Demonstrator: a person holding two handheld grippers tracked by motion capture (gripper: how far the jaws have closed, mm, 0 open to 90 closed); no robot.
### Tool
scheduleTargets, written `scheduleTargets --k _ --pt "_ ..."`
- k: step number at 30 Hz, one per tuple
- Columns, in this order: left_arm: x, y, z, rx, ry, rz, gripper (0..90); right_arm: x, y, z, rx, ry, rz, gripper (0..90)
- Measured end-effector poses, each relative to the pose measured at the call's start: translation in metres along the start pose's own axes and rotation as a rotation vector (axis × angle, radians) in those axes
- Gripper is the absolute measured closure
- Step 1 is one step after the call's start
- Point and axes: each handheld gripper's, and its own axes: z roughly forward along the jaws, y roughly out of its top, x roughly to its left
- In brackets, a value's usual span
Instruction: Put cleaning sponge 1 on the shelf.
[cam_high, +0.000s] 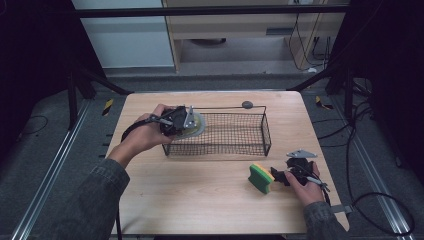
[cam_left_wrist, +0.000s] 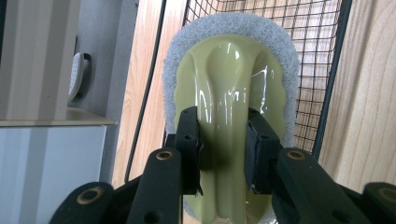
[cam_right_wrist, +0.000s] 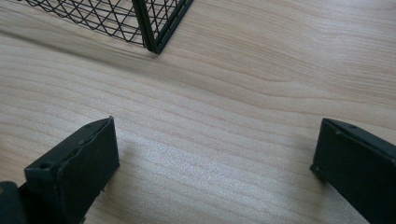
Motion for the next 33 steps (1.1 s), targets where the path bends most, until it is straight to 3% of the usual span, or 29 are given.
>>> scheduleTargets --k 17,33 --pt "-0.004 -0.002 0.008 0.019 -0.018 0.007 70.3 0.000 0.000 0.000 0.001 0.000 0.002 0.4" --pt "-0.005 -0.010 0.018 0.040 -0.034 -0.018 70.3 0.000 0.000 0.000 0.001 0.000 0.002 0.4"
